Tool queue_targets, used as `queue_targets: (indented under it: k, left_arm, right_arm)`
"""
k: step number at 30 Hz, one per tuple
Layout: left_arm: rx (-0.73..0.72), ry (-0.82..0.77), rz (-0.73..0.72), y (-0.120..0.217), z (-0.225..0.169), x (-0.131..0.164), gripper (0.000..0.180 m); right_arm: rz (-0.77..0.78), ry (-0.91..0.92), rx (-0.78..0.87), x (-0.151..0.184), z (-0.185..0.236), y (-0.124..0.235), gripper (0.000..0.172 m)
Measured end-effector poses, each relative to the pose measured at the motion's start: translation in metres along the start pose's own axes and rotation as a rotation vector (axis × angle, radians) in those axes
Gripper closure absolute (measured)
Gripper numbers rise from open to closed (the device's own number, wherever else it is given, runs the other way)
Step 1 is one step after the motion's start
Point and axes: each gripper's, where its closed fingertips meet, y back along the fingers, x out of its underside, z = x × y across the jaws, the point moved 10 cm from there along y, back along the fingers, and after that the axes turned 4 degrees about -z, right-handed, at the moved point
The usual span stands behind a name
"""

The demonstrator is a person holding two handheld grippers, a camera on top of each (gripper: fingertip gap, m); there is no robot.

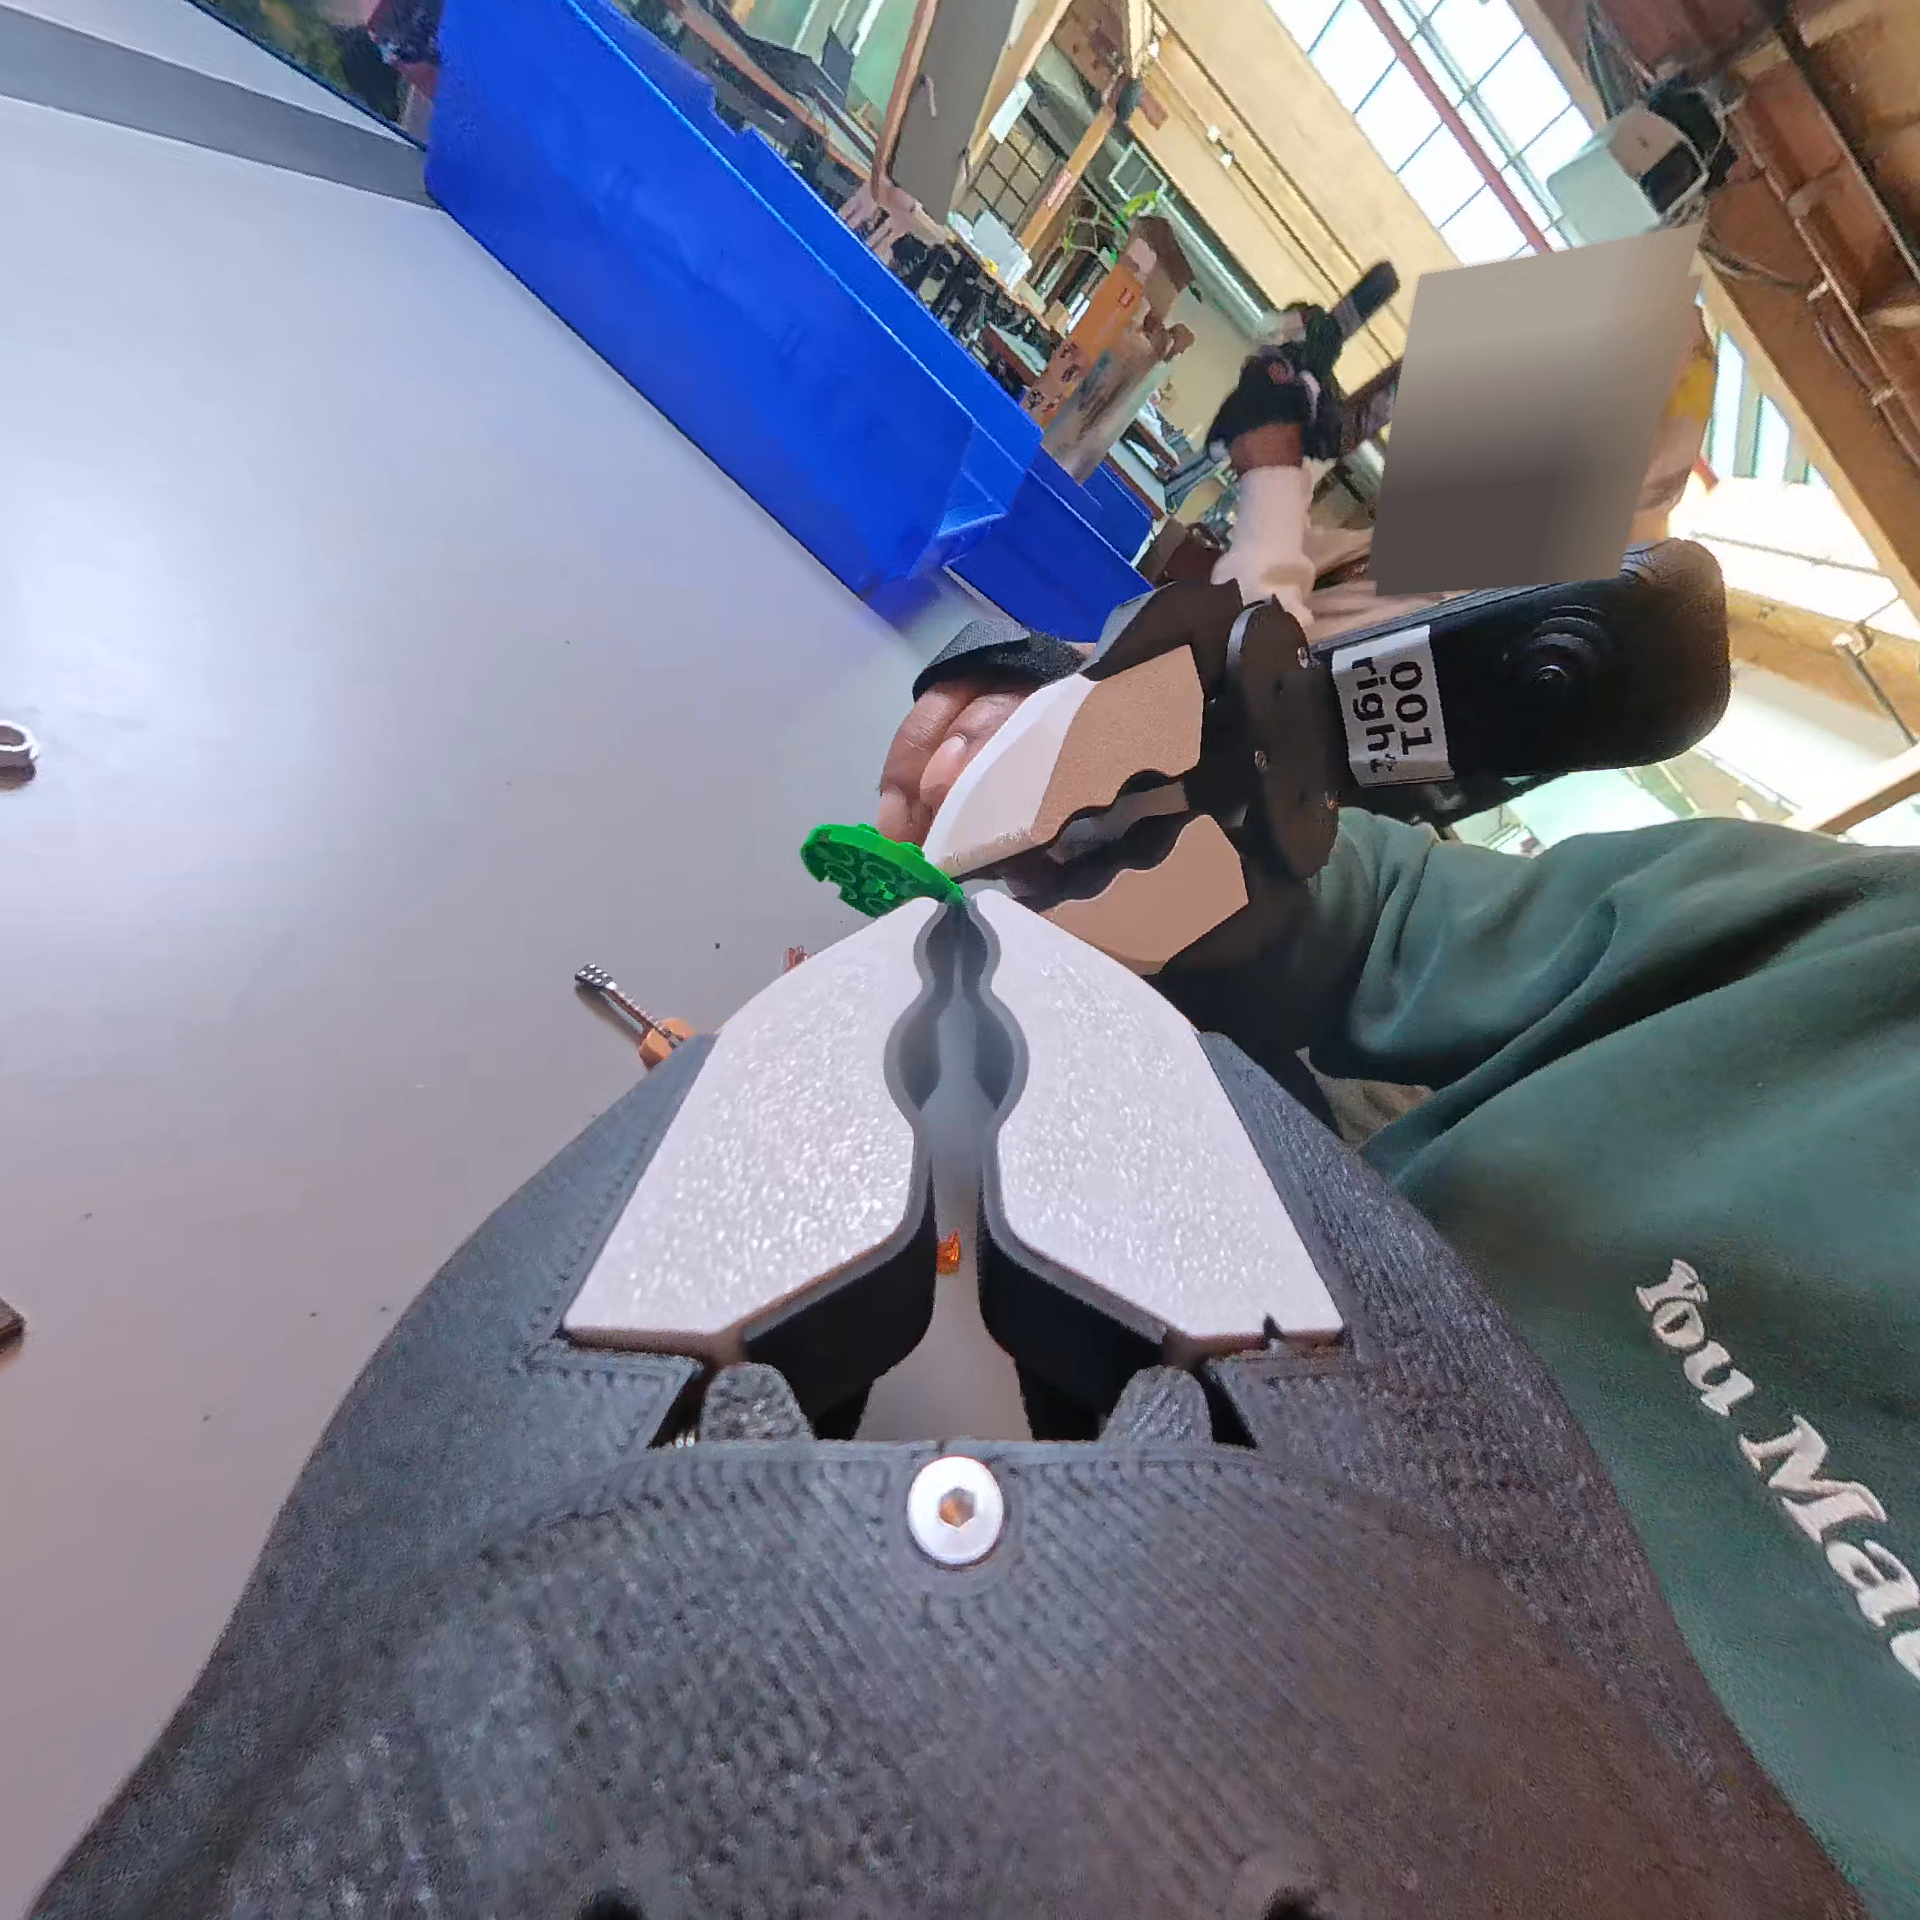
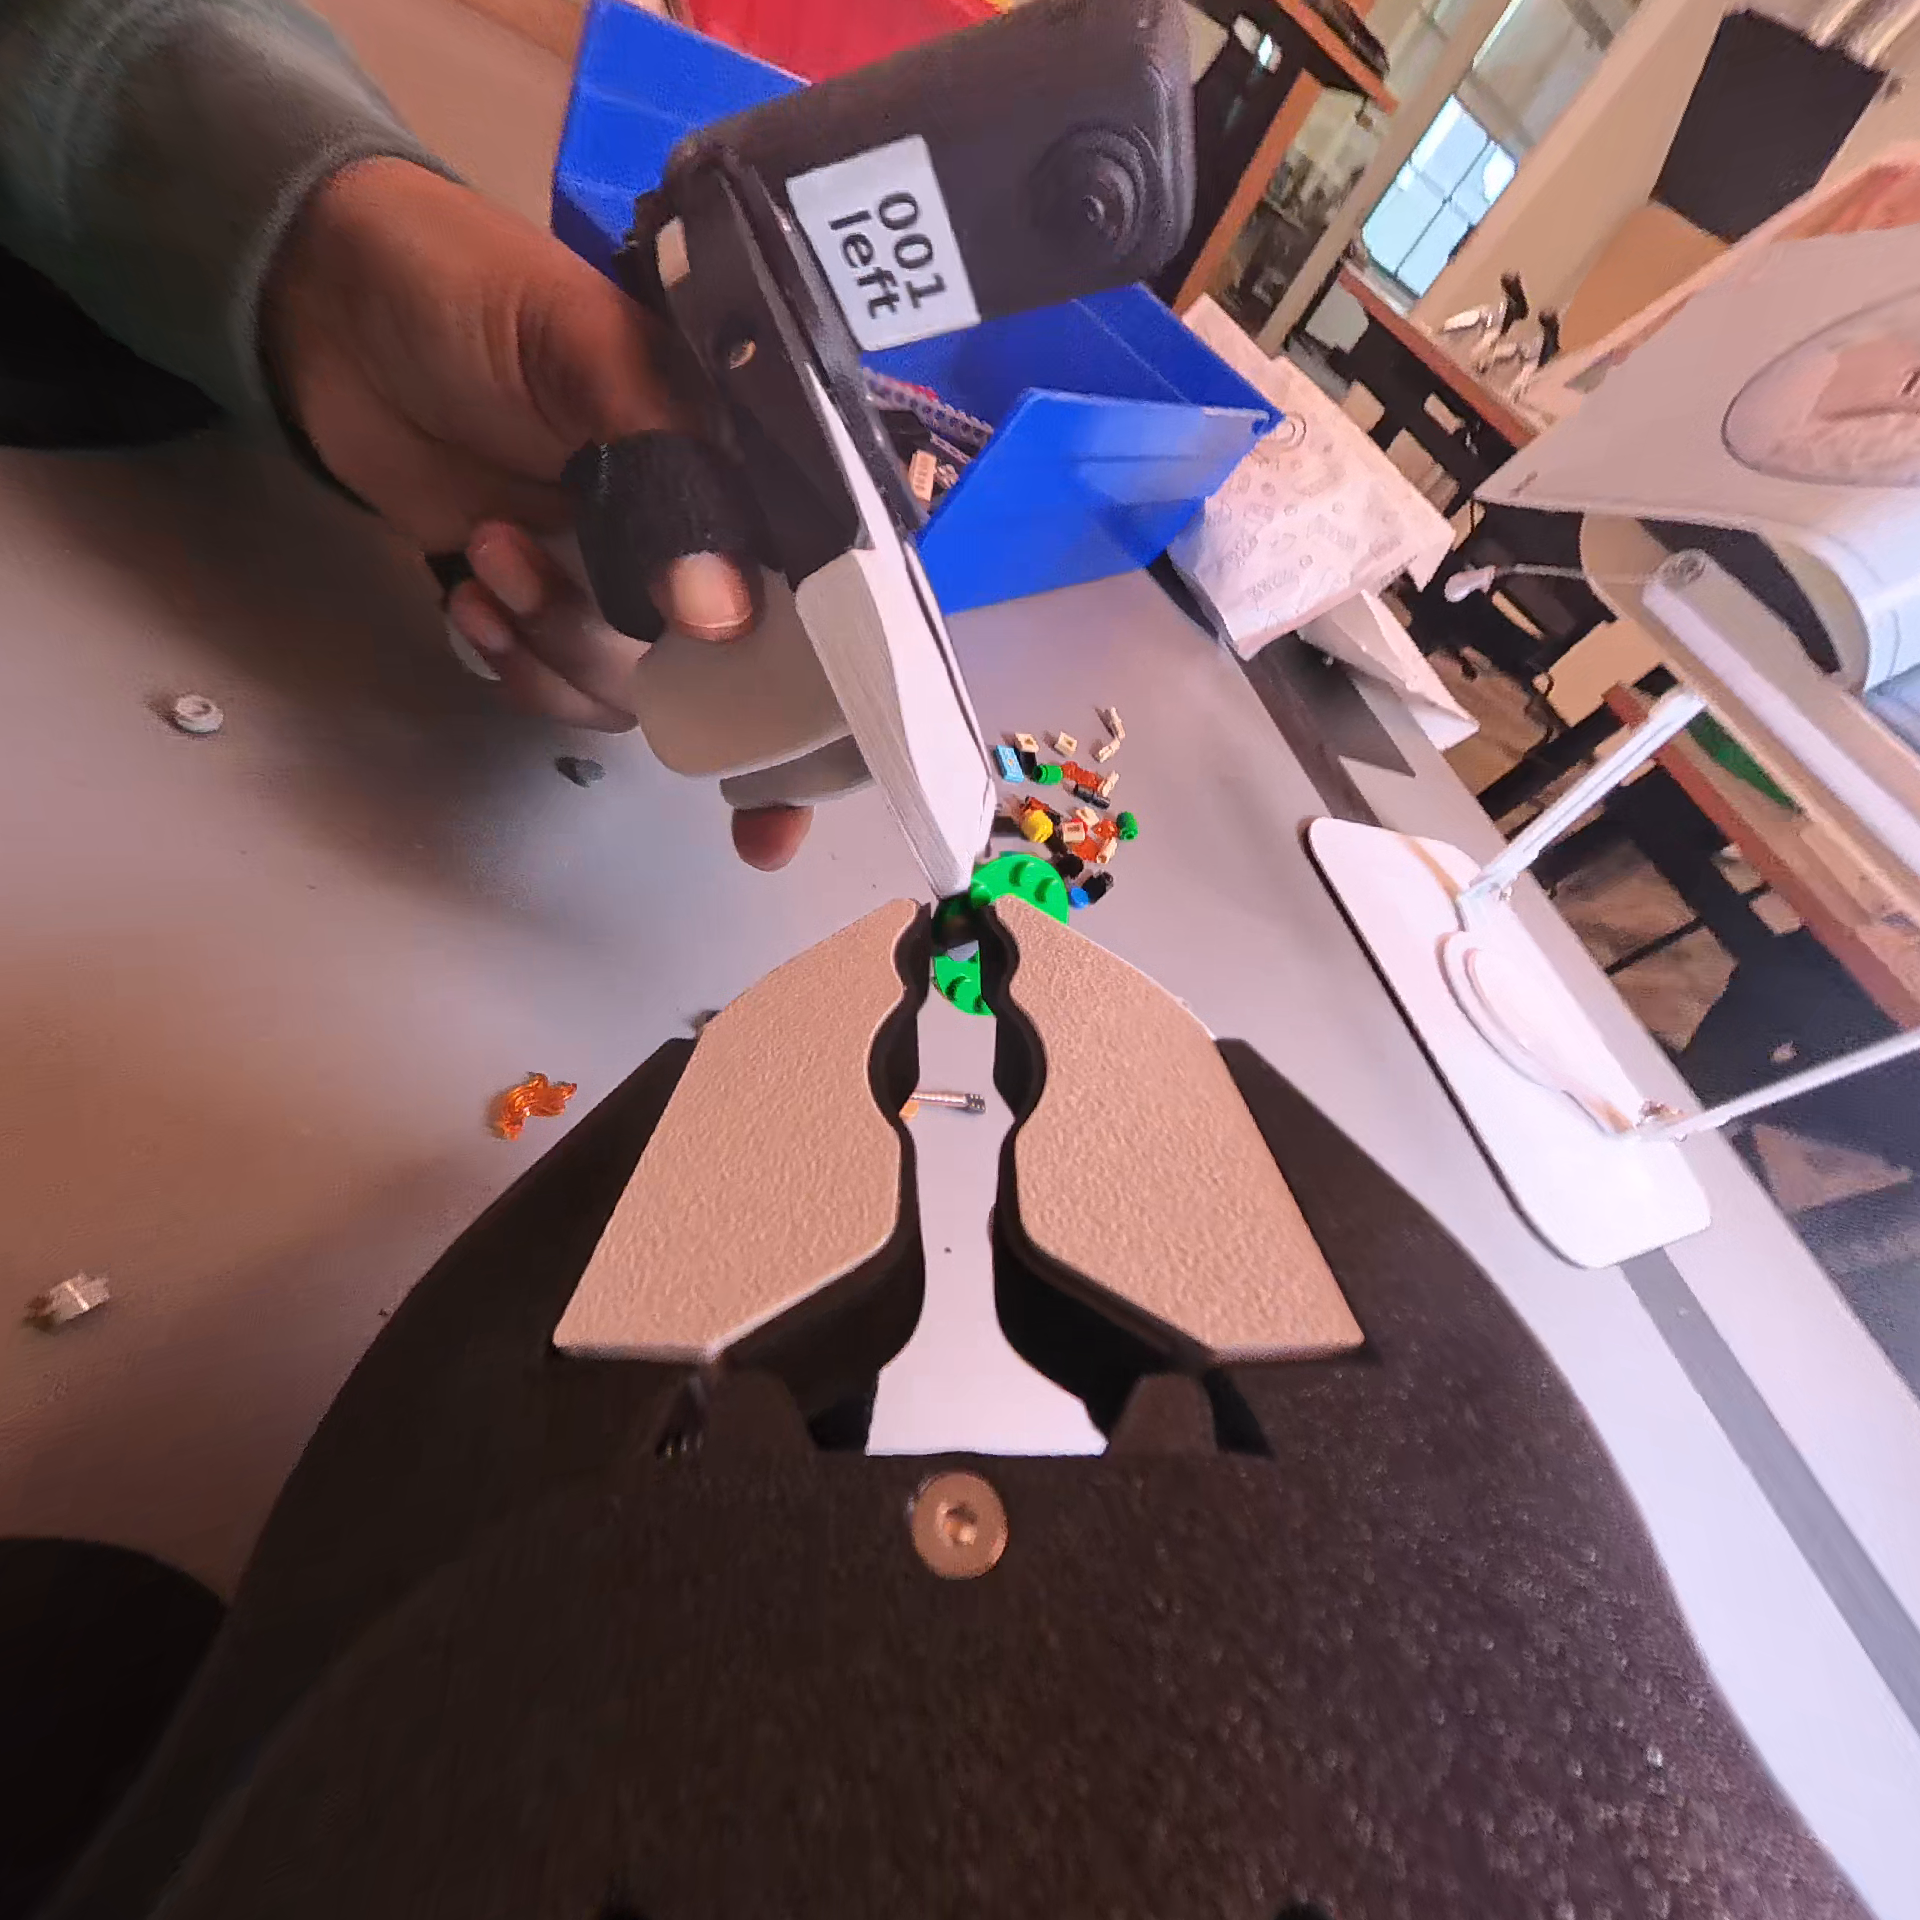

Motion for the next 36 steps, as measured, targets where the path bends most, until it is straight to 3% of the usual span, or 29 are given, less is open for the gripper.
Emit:
queue_targets:
  k: [7,12,17,23,31,36]
  left_arm:
    - [0.033,0.038,-0.043,-0.001,0.0,0.003,0.169]
    - [0.059,0.163,-0.1,0.002,0.008,0.002,0.161]
    - [0.098,0.259,-0.067,0.001,0.013,0.007,0.173]
    - [0.081,0.197,-0.025,0.001,0.01,0.006,0.175]
    - [0.115,0.25,0.03,0.0,0.011,0.007,0.175]
    - [0.071,0.173,0.084,-0.003,0.011,0.008,0.175]
  right_arm:
    - [0.039,0.189,0.098,-0.002,0.008,-0.001,0.164]
    - [0.036,0.297,0.118,-0.006,0.016,-0.002,0.163]
    - [0.046,0.486,0.117,-0.004,0.028,-0.003,0.163]
    - [0.008,0.281,0.002,-0.004,0.019,0.0,0.164]
    - [0.031,0.368,-0.044,-0.004,0.021,0.002,0.164]
    - [0.041,0.22,-0.124,-0.002,0.016,0.003,0.165]
